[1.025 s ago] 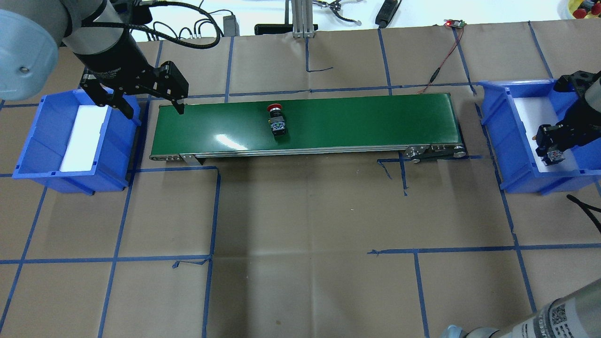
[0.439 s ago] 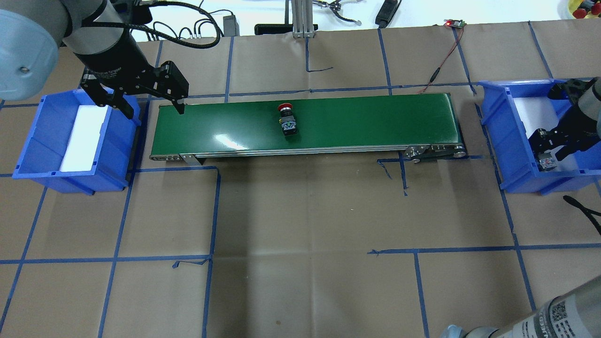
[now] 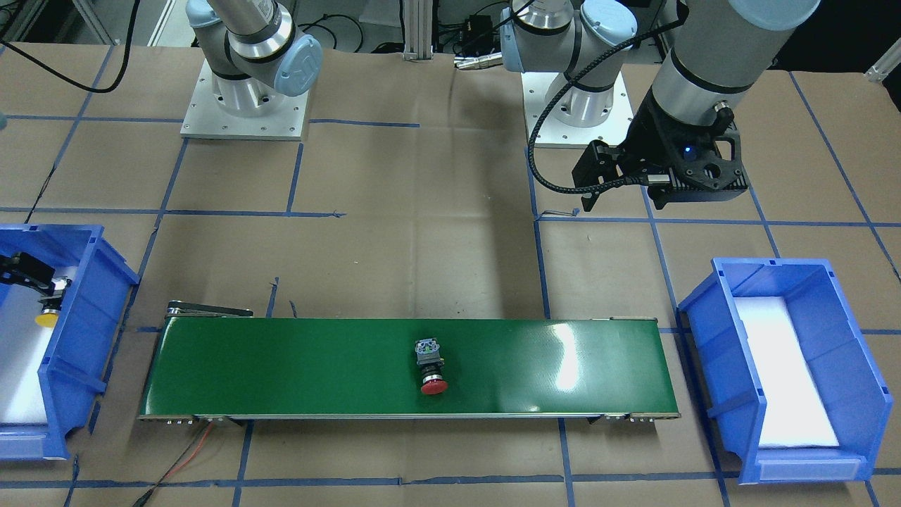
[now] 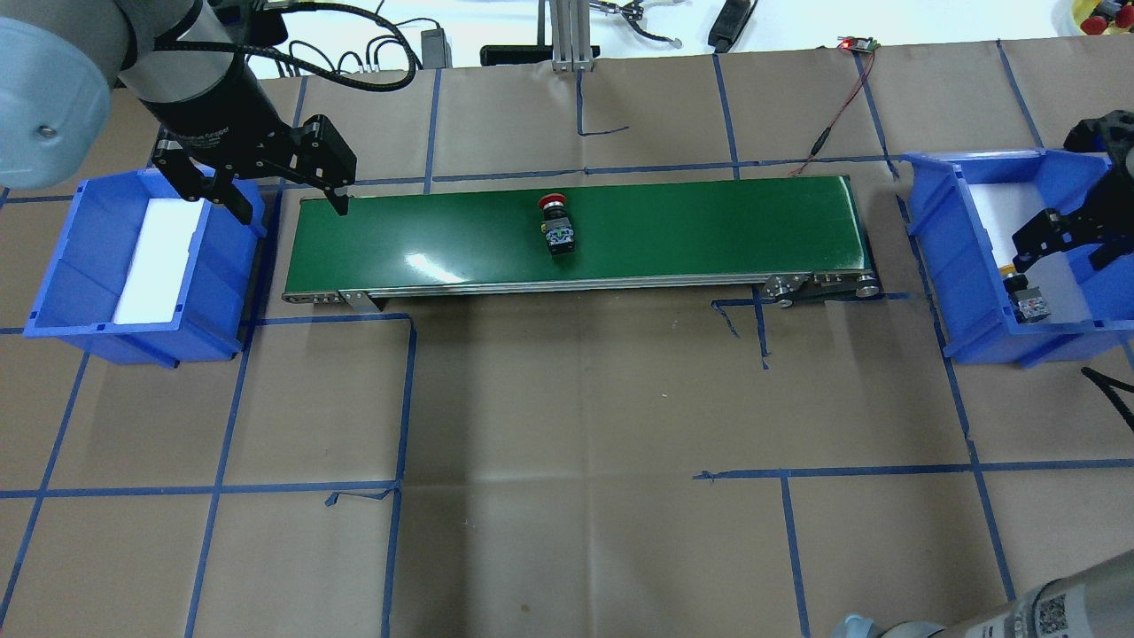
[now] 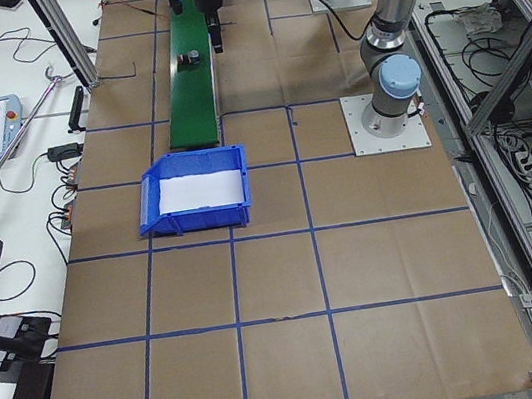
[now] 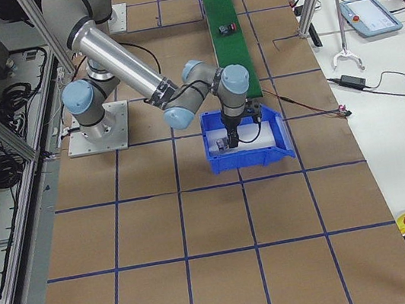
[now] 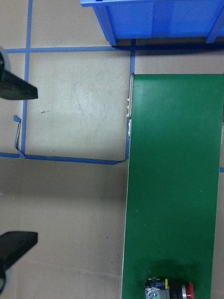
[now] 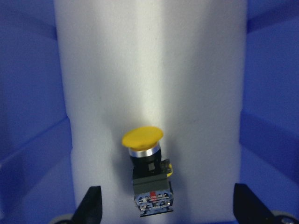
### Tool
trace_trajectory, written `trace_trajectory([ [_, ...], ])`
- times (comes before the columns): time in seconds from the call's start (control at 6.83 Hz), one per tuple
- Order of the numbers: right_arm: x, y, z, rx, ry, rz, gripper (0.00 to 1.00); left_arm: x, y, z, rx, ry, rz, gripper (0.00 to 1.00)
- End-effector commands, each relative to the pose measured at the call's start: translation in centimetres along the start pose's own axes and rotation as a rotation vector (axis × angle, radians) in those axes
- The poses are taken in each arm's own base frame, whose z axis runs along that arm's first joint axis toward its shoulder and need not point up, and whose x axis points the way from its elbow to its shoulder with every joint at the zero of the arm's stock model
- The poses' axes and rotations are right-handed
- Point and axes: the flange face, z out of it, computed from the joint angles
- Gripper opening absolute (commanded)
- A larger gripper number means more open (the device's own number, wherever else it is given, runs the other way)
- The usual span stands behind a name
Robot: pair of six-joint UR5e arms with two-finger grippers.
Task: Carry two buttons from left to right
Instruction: 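Carry the yellow button into the empty blue bin and release it, then move the right gripper back over the red button on the belt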
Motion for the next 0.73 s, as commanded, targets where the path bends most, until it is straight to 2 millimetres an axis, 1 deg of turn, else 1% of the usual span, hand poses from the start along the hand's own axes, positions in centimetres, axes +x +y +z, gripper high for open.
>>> trace_trajectory([
  [0.0,-0.6,-1.6,-8.2,0.085,0.035,0.031,1.00,0.0,0.0,0.0,0.000,0.000,-0.001,1.00],
  [0.15,-2.4,-3.1,-11.8,0.086,0.030,0.011,1.00,0.0,-0.1,0.0,0.000,0.000,0.001,1.00],
  [0.29,-4.3,-3.7,-15.0,0.037,-0.002,0.080,1.00,0.0,-0.1,0.0,0.000,0.000,0.001,1.00],
  [0.44,-7.6,-4.1,-16.5,0.006,-0.019,0.129,1.00,0.0,-0.1,0.0,0.000,0.000,0.001,1.00],
  [0.59,-12.5,-4.4,-17.6,0.024,-0.018,0.123,1.00,0.0,-0.1,0.0,0.000,0.000,-0.001,1.00],
])
